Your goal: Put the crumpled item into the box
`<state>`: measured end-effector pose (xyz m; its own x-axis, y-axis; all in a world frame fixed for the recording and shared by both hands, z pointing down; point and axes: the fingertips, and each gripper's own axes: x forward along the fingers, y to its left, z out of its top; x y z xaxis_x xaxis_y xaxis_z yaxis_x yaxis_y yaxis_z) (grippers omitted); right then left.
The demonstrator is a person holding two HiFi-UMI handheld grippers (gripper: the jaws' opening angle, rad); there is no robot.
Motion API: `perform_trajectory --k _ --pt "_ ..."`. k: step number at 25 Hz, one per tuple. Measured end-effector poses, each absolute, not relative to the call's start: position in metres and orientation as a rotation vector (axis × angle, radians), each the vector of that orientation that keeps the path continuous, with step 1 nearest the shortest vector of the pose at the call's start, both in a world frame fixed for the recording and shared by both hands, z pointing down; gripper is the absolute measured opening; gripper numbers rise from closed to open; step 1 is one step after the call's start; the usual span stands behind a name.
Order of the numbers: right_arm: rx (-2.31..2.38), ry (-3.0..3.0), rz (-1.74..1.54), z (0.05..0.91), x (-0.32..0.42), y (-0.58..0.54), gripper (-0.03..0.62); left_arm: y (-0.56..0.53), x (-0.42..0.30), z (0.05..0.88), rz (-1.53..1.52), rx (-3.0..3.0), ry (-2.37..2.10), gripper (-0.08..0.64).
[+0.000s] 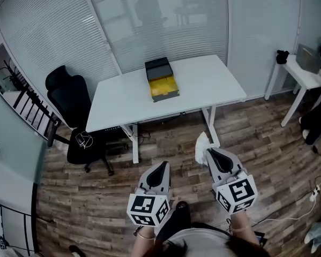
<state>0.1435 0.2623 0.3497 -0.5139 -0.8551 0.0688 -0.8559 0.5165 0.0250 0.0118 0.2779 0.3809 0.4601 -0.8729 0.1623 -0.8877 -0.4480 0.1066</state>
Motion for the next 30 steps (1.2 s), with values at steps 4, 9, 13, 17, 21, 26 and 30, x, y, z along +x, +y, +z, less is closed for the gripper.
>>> perform_trajectory --k 4,9,13,17,21,26,30 --pt "1.508 -2.670 0.036 0.351 0.133 0.241 0.031 0.256 0.005 0.381 0.119 2.539 -1.526 0.017" --pt "1.511 -2.654 0.034 0.352 0.116 0.212 0.031 0.227 -0.006 0.379 0.111 2.552 -1.509 0.017" --pt "1.515 -2.641 0.035 0.353 0.103 0.188 0.031 0.202 -0.018 0.380 0.109 2.558 -1.496 0.017" --pt "1.520 -2.629 0.029 0.353 0.089 0.164 0.030 0.177 -0.033 0.382 0.106 2.559 -1.484 0.017" --pt "1.529 -2.611 0.026 0.354 0.077 0.143 0.031 0.156 -0.044 0.383 0.103 2.567 -1.469 0.017" --pt "1.536 -2.595 0.019 0.351 0.061 0.123 0.030 0.133 -0.059 0.381 0.089 2.575 -1.457 0.017" --pt "1.543 -2.589 0.019 0.353 0.053 0.116 0.031 0.125 -0.065 0.383 0.087 2.583 -1.442 0.017"
